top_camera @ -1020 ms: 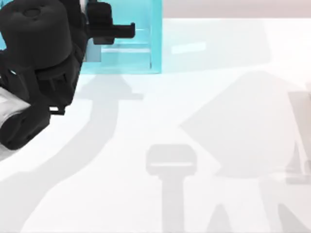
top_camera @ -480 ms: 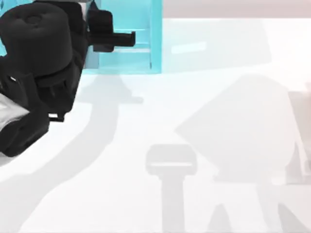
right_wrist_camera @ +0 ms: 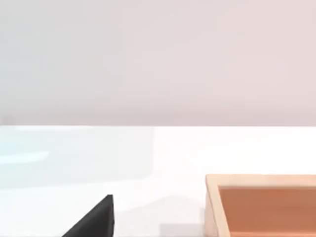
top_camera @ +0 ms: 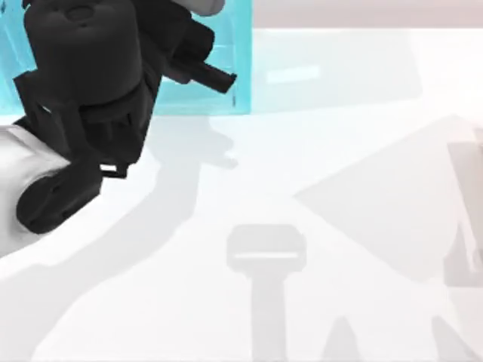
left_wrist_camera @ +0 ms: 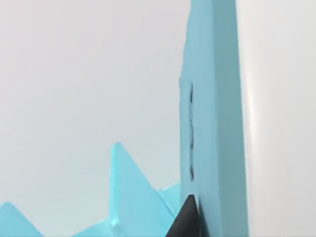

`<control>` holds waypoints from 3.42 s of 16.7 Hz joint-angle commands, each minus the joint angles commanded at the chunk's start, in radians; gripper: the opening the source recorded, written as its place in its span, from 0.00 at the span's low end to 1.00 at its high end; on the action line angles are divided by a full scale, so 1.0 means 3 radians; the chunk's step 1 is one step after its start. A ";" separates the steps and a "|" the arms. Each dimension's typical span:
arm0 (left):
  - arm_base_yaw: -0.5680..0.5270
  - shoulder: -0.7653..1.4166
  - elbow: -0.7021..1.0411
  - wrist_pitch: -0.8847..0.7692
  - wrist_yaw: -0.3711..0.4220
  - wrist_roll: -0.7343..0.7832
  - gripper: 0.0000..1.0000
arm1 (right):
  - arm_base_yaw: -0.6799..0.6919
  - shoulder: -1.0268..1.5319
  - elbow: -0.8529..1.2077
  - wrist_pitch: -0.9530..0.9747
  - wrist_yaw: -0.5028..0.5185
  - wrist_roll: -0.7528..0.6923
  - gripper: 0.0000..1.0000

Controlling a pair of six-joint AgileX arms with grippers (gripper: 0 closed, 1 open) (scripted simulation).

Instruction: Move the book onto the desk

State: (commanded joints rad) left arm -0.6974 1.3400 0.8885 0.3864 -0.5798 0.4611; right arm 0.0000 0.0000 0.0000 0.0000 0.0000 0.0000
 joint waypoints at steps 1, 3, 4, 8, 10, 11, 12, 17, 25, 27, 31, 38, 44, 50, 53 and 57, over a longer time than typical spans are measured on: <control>-0.0043 0.0048 0.0041 -0.0016 -0.0027 0.0323 0.00 | 0.0000 0.0000 0.0000 0.0000 0.0000 0.0000 1.00; -0.0136 0.0168 0.0123 -0.0061 -0.0092 0.1029 0.00 | 0.0000 0.0000 0.0000 0.0000 0.0000 0.0000 1.00; -0.0185 0.0240 0.0163 -0.0090 -0.0131 0.1409 0.00 | 0.0000 0.0000 0.0000 0.0000 0.0000 0.0000 1.00; -0.0398 0.0603 0.0323 -0.0241 -0.0328 0.3060 0.00 | 0.0000 0.0000 0.0000 0.0000 0.0000 0.0000 1.00; -0.0511 0.0816 0.0400 -0.0330 -0.0444 0.3931 0.00 | 0.0000 0.0000 0.0000 0.0000 0.0000 0.0000 1.00; -0.0568 0.0928 0.0437 -0.0375 -0.0507 0.4372 0.00 | 0.0000 0.0000 0.0000 0.0000 0.0000 0.0000 1.00; -0.0626 0.1041 0.0474 -0.0419 -0.0570 0.4814 0.00 | 0.0000 0.0000 0.0000 0.0000 0.0000 0.0000 1.00; -0.0906 0.1603 0.0647 -0.0616 -0.0909 0.7013 0.00 | 0.0000 0.0000 0.0000 0.0000 0.0000 0.0000 1.00; -0.1267 0.2278 0.0904 -0.0767 -0.1444 1.0164 0.00 | 0.0000 0.0000 0.0000 0.0000 0.0000 0.0000 1.00; -0.1329 0.2372 0.0970 -0.0764 -0.1562 1.0771 0.00 | 0.0000 0.0000 0.0000 0.0000 0.0000 0.0000 1.00; -0.1420 0.2478 0.1096 -0.0736 -0.1757 1.1684 0.00 | 0.0000 0.0000 0.0000 0.0000 0.0000 0.0000 1.00; -0.1470 0.2513 0.1189 -0.0698 -0.1880 1.2179 0.00 | 0.0000 0.0000 0.0000 0.0000 0.0000 0.0000 1.00; -0.1475 0.2500 0.1167 -0.0725 -0.1884 1.2154 0.00 | 0.0000 0.0000 0.0000 0.0000 0.0000 0.0000 1.00; -0.1494 0.2509 0.1160 -0.0748 -0.1897 1.2126 0.00 | 0.0000 0.0000 0.0000 0.0000 0.0000 0.0000 1.00; -0.1494 0.2606 0.1117 -0.0615 -0.1892 1.2128 0.00 | 0.0000 0.0000 0.0000 0.0000 0.0000 0.0000 1.00; -0.1491 0.2738 0.1059 -0.0425 -0.1892 1.2128 0.00 | 0.0000 0.0000 0.0000 0.0000 0.0000 0.0000 1.00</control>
State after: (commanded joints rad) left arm -1.1449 2.1615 1.2061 0.2589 -1.1476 4.0997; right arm 0.0000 0.0000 0.0000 0.0000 0.0000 0.0000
